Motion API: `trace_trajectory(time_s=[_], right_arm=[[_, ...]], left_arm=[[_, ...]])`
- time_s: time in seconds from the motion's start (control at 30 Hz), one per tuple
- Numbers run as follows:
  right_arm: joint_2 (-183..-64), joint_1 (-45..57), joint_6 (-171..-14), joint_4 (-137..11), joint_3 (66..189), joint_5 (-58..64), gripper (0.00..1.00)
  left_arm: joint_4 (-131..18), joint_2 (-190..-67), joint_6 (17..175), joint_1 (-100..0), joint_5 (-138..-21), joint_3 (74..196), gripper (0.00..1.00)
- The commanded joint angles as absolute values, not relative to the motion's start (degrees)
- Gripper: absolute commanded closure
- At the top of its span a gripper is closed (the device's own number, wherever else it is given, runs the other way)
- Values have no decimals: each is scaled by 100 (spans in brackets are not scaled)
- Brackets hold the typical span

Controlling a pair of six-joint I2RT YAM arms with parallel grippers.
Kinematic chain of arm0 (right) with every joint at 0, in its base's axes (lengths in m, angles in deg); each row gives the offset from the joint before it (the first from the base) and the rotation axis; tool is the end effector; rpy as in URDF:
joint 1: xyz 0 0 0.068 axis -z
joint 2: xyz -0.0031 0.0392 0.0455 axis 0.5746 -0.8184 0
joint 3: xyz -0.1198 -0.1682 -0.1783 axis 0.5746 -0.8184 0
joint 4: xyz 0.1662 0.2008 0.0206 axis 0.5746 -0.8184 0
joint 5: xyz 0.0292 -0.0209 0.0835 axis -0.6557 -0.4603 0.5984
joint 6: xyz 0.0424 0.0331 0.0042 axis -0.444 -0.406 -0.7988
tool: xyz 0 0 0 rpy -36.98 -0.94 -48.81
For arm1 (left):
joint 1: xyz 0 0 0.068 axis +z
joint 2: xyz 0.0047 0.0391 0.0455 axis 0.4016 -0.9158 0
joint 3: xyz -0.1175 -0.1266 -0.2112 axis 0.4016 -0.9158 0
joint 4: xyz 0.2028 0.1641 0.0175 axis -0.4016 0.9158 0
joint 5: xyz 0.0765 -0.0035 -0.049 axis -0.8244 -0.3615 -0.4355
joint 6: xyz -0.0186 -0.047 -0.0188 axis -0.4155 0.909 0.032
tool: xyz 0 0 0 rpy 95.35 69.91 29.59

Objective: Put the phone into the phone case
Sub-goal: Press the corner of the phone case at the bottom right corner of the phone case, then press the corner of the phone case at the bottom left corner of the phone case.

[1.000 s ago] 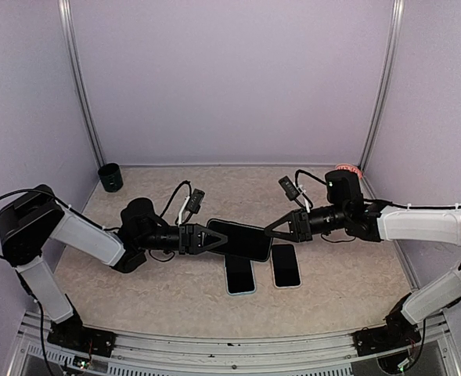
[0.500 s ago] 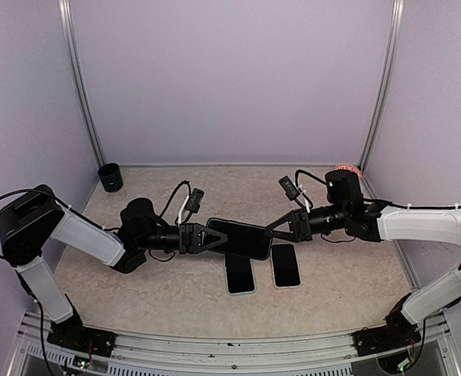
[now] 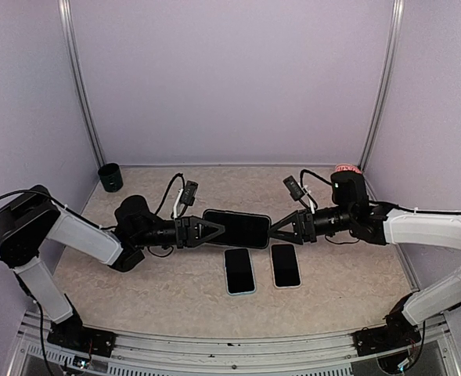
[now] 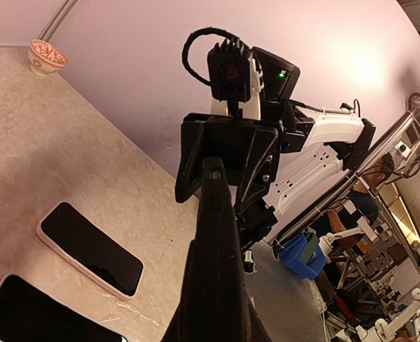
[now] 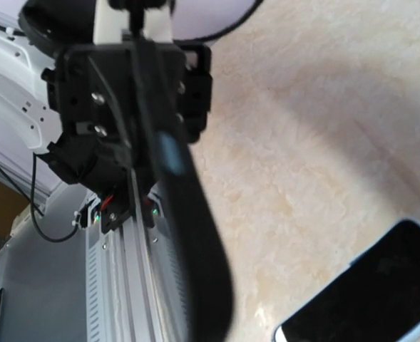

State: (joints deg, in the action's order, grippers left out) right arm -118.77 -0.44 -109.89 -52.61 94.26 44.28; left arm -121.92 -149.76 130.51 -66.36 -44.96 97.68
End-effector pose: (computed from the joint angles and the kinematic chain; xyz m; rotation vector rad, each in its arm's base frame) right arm 0.2155 0.1867 0.2449 -0.8103 1.9994 1.4831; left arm 0.2178 -0.2337 0.1978 0.6616 1.6642 -1.7323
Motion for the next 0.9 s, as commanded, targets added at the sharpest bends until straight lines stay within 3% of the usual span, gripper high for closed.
trace_trajectory(time_s=[0.0,0.63,0.73,0.87], right_arm=[[-11857,-70,-11134,-5022,9251,4555,54],[-12117,-333,-11559,-4225,9058,4993,52],[-12234,-348,-11626,-4217,9090,4972,55],[-12505,-400,-11752,-4222,9203,5003,68]], left_arm=[[-13015,-14726,13142,-6605,-4588,9711,100],[-13361,-14829,13277,-6648,-4718,9627,100],[-13332,-14846,13257,-6648,-4746,9636,100],[-13099,-14832,13094,-6657,-4837,9657,100]])
